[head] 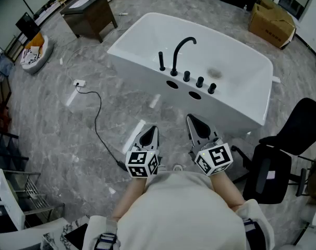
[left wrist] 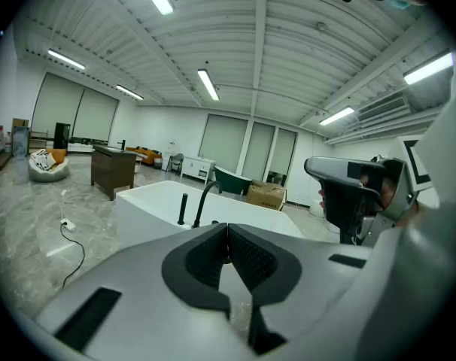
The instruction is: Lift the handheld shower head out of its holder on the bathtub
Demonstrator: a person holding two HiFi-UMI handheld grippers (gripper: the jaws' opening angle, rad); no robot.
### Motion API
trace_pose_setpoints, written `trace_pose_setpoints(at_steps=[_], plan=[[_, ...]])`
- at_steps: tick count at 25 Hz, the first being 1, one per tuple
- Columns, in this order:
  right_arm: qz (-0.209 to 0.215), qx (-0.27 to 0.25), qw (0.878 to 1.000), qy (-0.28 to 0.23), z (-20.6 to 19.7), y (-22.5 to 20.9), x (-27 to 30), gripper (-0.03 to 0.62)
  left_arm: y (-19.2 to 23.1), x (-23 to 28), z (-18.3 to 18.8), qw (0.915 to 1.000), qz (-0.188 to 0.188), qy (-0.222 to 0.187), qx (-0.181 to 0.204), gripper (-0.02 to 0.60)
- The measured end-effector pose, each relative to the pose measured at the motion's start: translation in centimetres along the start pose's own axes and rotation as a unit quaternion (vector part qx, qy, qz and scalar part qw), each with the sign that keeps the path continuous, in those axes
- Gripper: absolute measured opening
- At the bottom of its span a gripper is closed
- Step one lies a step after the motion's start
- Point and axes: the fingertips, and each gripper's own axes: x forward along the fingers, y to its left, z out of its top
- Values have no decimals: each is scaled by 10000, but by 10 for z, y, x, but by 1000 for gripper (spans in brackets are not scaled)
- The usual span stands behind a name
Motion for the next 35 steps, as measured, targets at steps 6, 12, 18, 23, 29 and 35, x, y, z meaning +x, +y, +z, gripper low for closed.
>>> trace_pose_setpoints(at_steps=[6,12,18,23,29,35], plan=[[12,43,10000,62,-2,9,-16,20,-7,-17,-3,10000,7,-29,-41,21],[110,-29,9998,144,-6,18,-31,20,-12,-29,-10,9999,95,-50,-102,21],[264,-6,9995,178,-7,21,-42,20,-20,-35,-17,9998,149,-39,-161,21],[294,107,9993,208,-9,19,-47,20,-20,-37,-23,9995,218,-3,-214,20],[296,233,9989,272,-13,16,-39,20,-12,-29,-25,9995,205,100,-232,21],[257,245,9989,302,-15,-3,-17,20,-2,4,-15,9996,157,110,-210,21]])
